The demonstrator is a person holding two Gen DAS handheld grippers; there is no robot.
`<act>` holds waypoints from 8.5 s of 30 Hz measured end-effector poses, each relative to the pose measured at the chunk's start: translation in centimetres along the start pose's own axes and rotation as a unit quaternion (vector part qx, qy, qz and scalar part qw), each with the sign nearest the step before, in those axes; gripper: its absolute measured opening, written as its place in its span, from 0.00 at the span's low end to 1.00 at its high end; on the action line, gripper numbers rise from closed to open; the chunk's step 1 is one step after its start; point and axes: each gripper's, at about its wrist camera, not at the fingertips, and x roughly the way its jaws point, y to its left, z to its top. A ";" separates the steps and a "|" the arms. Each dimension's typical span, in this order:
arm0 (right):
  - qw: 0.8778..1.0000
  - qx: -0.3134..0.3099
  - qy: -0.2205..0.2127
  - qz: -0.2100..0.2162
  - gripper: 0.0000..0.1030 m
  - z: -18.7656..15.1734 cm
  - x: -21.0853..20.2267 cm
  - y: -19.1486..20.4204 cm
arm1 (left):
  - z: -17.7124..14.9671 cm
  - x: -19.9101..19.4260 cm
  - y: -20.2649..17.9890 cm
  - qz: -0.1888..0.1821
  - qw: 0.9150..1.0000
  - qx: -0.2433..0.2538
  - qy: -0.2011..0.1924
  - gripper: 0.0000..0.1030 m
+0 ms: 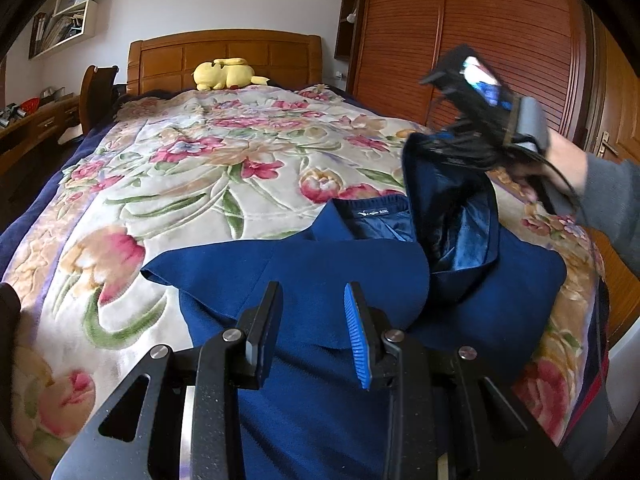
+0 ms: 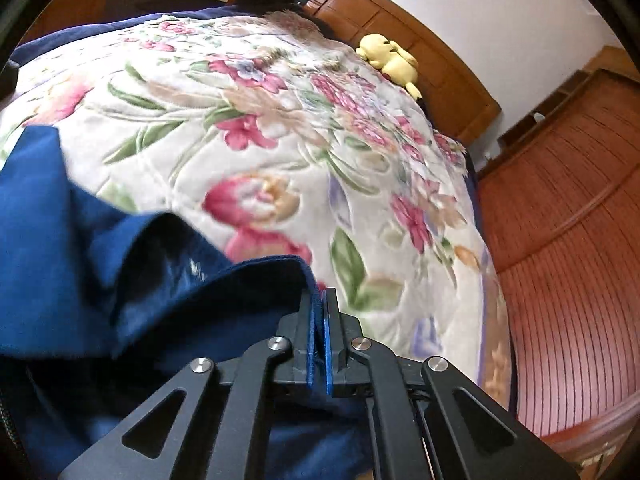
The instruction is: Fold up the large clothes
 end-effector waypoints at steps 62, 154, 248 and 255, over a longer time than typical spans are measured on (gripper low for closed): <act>0.977 -0.061 -0.096 0.179 0.05 -2.9 -5.5 8.2 | -1.0 -0.8 10.0 0.069 0.995 -0.078 0.003 0.32; 0.988 0.081 -0.034 0.126 0.75 1.9 3.4 0.6 | -0.6 -0.3 3.9 0.003 1.000 -0.013 0.015 0.33; 0.933 0.291 0.091 0.190 0.46 -10.9 16.3 -8.7 | -3.0 4.5 -0.3 0.001 0.994 0.034 0.103 0.33; 0.940 0.254 0.115 0.199 0.05 -8.8 18.8 -6.1 | -3.0 4.4 -0.3 0.001 0.994 0.034 0.104 0.33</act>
